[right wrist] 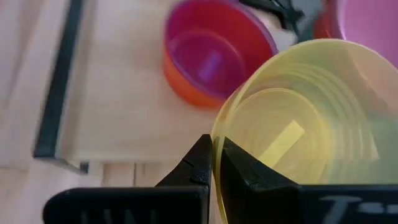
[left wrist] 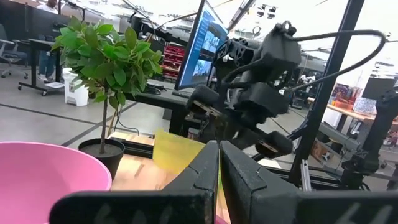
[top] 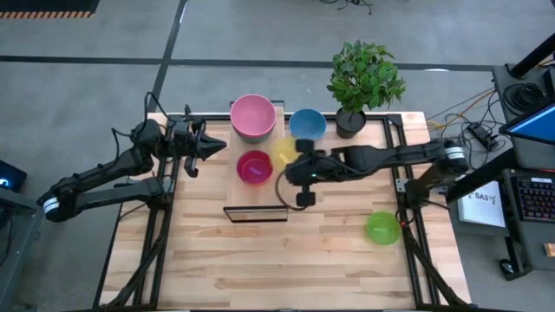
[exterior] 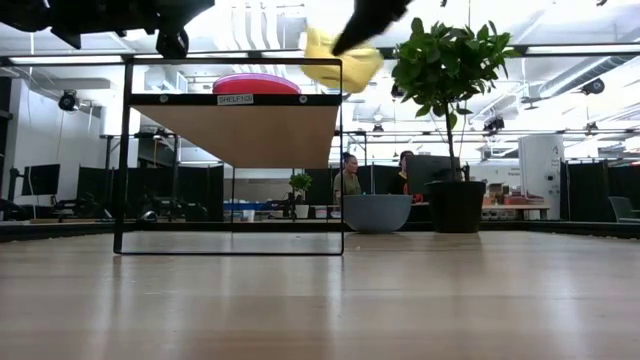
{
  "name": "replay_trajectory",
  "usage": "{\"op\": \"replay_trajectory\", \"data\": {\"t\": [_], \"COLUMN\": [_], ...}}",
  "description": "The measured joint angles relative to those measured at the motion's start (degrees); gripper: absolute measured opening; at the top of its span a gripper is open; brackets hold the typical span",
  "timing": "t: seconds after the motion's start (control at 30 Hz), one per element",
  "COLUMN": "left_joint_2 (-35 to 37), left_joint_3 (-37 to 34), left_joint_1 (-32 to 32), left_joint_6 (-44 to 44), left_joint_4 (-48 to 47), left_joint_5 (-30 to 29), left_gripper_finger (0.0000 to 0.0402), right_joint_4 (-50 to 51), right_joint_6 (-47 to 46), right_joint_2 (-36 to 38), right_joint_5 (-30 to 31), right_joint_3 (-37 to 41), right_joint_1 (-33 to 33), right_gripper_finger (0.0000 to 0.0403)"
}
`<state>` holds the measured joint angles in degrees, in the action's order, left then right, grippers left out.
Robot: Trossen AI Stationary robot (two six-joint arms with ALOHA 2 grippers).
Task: Place and stack bowls onto a shelf
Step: Stack the yellow bowl on top of the purple bowl on the shelf
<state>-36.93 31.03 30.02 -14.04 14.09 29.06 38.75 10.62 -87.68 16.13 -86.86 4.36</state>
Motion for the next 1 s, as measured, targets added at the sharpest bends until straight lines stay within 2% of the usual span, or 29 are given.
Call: {"op": "replay_trajectory", "data": {"t": [0.1,0.27,0.47,0.87,1.0], "left_joint_2": [0.1,0.2,0.2,0.2,0.2], "left_joint_3": [0.0,0.0,0.0,-0.1,-0.1], "left_joint_1": [0.0,0.0,0.0,0.0,0.0], "left_joint_6": [0.0,0.0,0.1,0.3,0.3], "left_joint_4": [0.0,0.0,0.0,0.0,0.0], "left_joint_5": [0.0,0.0,0.1,0.1,0.1], "left_gripper_finger": [0.0000,0.0000,0.0000,0.0000,0.0000], "right_joint_4": [0.0,0.4,0.4,0.4,-0.3], "right_joint_6": [4.4,10.3,14.1,16.4,16.0], "right_joint_2": [-3.8,-8.9,-12.8,-17.5,-17.5], "right_joint_5": [-2.7,-3.8,-6.1,-6.2,-6.1], "right_joint_3": [-4.7,-11.0,-16.4,-19.6,-19.0], "right_joint_1": [0.0,0.0,-0.4,-1.7,-2.3], "right_gripper_finger": [0.0009,0.0009,0.0009,0.0009,0.0020]}}
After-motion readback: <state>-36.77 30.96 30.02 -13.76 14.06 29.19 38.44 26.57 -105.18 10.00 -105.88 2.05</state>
